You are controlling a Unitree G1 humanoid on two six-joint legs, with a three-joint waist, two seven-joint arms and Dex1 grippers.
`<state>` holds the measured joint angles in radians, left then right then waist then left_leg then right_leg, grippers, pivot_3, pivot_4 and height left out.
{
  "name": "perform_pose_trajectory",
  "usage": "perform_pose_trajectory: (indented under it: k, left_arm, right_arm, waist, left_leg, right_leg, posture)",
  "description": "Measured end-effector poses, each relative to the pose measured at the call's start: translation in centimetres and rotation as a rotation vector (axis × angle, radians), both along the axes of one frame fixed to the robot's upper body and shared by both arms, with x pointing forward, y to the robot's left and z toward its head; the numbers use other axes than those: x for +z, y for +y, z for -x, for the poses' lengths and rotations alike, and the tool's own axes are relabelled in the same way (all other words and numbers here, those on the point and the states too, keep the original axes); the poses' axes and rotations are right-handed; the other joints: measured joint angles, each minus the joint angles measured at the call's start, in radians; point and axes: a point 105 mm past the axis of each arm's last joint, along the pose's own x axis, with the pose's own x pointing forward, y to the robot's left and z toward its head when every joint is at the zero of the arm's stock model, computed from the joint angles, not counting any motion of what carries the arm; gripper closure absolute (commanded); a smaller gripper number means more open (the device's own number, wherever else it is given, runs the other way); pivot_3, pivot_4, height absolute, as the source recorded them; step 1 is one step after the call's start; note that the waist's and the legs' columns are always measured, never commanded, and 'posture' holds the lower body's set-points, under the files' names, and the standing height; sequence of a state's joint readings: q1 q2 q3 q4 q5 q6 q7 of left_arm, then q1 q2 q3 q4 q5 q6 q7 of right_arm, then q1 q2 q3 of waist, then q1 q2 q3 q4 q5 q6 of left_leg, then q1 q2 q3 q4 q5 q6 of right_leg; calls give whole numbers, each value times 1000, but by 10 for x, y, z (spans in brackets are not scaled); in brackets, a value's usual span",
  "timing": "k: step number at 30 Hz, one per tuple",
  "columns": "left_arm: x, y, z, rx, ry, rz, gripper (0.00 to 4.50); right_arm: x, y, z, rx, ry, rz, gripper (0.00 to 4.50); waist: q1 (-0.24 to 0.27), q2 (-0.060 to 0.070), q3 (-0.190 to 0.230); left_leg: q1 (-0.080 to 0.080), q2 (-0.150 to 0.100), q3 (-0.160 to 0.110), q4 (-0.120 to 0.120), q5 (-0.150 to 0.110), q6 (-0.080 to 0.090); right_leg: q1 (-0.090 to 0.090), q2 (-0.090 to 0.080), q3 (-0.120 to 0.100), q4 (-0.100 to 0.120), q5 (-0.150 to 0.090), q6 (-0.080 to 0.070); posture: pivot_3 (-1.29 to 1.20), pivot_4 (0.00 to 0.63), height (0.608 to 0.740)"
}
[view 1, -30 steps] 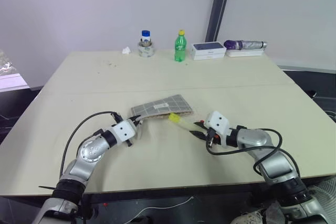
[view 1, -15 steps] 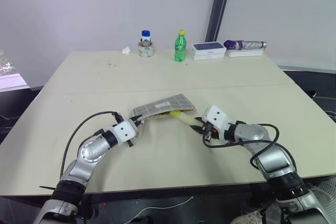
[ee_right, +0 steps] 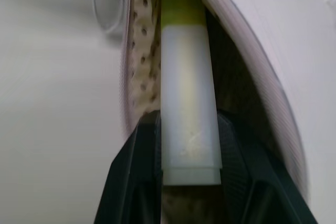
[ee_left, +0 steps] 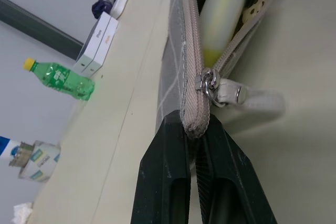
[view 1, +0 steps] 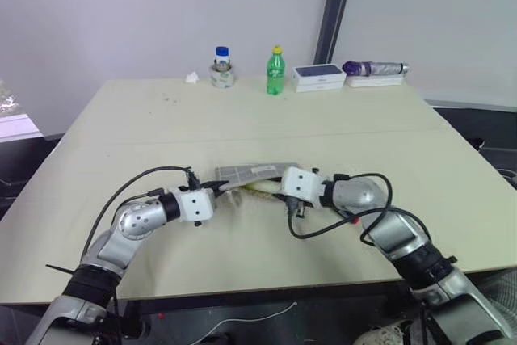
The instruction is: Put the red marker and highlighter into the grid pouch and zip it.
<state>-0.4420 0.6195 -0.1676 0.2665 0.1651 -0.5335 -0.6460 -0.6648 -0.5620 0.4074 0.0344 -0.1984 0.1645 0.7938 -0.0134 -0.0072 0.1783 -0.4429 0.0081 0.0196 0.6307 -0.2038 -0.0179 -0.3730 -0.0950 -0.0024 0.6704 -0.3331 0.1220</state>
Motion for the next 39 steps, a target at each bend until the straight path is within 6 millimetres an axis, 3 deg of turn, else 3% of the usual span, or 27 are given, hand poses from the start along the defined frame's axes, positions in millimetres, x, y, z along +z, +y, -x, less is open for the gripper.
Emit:
perform_pose_trajectory:
  k: [7, 11, 14, 23, 32, 39]
  left_arm:
    - [3, 9, 0, 25, 16, 54, 4500]
    - [8, 20, -6, 68, 2, 71, 4500]
    - [24, 36, -11, 118, -40, 91, 4500]
    - [39, 43, -11, 128, -68, 194, 4500]
    - [35, 45, -12, 138, -53, 200, 4500]
    - [24, 77, -7, 234, -13, 198, 4500]
  right_arm:
    - [0, 7, -2, 96, -112, 71, 3619]
    - [-5, 9, 5, 135, -46, 42, 1601]
    - [-10, 8, 7, 142, -35, 43, 20]
    - [2, -7, 7, 82, -3, -17, 20]
    - [23, -10, 11, 55, 26, -144, 20]
    - [27, -49, 32, -69, 212, -451, 20]
  waist:
    - [2, 0, 0]
    - [1, 0, 0]
    - [1, 0, 0]
    - [2, 0, 0]
    - [4, 0, 0]
    - [3, 0, 0]
  left_leg:
    - [0, 1, 0, 0, 0, 0]
    - [0, 1, 0, 0, 0, 0]
    - [0, 1, 0, 0, 0, 0]
    - [0, 1, 0, 0, 0, 0]
    - [0, 1, 0, 0, 0, 0]
    - [0, 2, 0, 0, 0, 0]
  right_leg:
    - [1, 0, 0, 0, 0, 0]
    - [0, 0, 0, 0, 0, 0]
    - [0, 0, 0, 0, 0, 0]
    - [1, 0, 0, 0, 0, 0]
    - [1, 0, 0, 0, 0, 0]
    - [1, 0, 0, 0, 0, 0]
  posture:
    - [0, 150, 740]
    - [0, 150, 740]
    - [0, 150, 740]
    - [0, 150, 740]
    - [0, 150, 740]
    - [0, 150, 740]
